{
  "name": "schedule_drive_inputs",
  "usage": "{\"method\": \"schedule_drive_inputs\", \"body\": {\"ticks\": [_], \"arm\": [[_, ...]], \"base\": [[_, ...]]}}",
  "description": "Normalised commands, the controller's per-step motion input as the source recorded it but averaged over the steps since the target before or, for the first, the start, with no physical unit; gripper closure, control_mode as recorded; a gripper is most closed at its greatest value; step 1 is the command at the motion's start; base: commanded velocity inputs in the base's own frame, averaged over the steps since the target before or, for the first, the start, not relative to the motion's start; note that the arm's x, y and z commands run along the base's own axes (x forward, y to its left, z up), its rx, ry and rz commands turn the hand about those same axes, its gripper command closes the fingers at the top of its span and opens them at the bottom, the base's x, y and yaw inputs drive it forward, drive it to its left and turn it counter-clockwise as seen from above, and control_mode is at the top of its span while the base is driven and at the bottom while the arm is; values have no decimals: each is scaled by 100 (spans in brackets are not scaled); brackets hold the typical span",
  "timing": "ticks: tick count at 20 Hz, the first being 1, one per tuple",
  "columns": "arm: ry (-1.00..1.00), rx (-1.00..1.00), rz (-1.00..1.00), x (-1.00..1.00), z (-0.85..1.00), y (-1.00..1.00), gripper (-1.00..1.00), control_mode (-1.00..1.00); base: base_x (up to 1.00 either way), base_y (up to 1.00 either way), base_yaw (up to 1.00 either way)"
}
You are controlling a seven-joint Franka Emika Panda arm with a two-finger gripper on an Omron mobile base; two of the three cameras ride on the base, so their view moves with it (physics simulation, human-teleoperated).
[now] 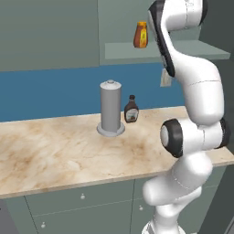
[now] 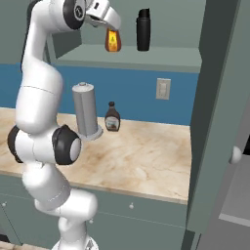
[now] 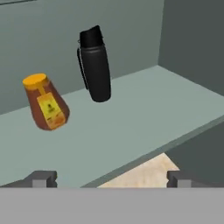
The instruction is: Pick the bar and honey bottle from the counter and place them in the cabinets closest to them.
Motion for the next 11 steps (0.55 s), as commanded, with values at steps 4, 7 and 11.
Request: {"method": "schedule_drive_inputs", "body": {"ticks": [4,7,11], "arm": [[-14,-3,1,-100,-100,-1,-100,-100],[-13,-3,2,-100,-100,6,-100,-100],[-14,-9,2,-100,-100,0,-100,-100]], "base": [[0,0,0],[0,0,0],[0,0,0]]}}
